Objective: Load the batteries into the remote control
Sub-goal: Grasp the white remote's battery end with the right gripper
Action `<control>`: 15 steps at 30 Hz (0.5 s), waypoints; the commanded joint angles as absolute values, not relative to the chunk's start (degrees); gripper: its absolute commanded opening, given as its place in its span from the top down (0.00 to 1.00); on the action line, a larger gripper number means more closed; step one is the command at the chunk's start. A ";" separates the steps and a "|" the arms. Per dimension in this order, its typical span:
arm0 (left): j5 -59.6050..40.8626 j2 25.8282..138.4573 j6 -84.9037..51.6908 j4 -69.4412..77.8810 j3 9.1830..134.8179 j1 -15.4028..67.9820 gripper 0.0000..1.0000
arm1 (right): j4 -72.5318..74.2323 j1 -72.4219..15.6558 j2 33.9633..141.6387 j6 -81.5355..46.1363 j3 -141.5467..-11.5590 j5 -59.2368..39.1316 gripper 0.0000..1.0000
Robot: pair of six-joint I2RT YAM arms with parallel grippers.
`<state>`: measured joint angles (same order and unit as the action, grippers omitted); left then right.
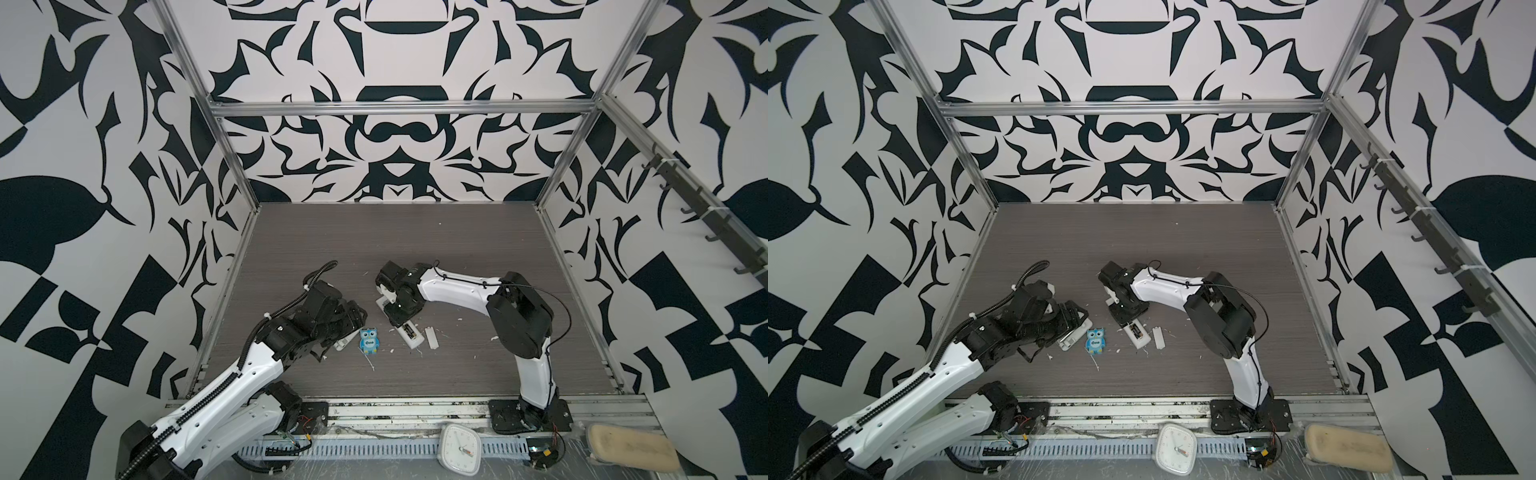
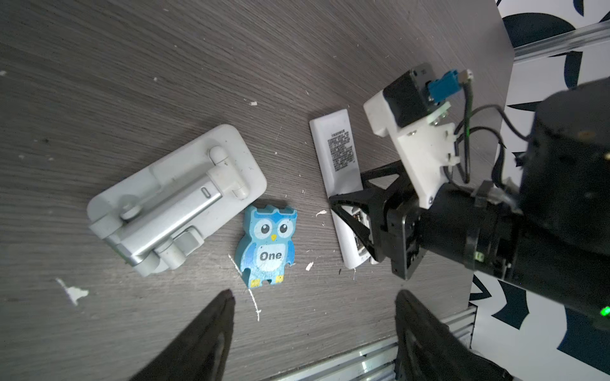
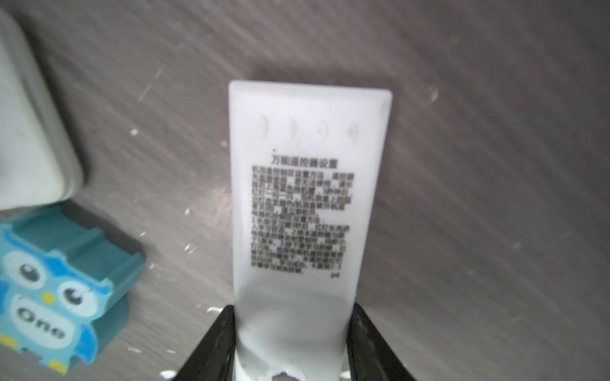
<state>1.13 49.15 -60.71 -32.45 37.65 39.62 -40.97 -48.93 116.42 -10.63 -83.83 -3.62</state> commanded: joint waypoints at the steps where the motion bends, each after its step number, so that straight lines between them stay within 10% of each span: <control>1: 3.86 49.62 -62.54 -30.12 36.61 40.71 0.21 | -40.54 -47.40 117.61 -5.06 -86.94 0.30 0.53; 8: 5.20 54.35 -65.37 -27.14 38.63 43.68 0.21 | -39.40 -46.96 115.21 -2.06 -86.48 -0.97 0.26; 15: 5.73 53.20 -65.32 -26.34 39.11 43.09 0.21 | -41.05 -46.83 113.16 -0.43 -83.56 -3.85 0.19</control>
<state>4.32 54.37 -64.58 -26.89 37.30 43.44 -39.59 -46.85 115.98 -2.00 -84.82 -2.94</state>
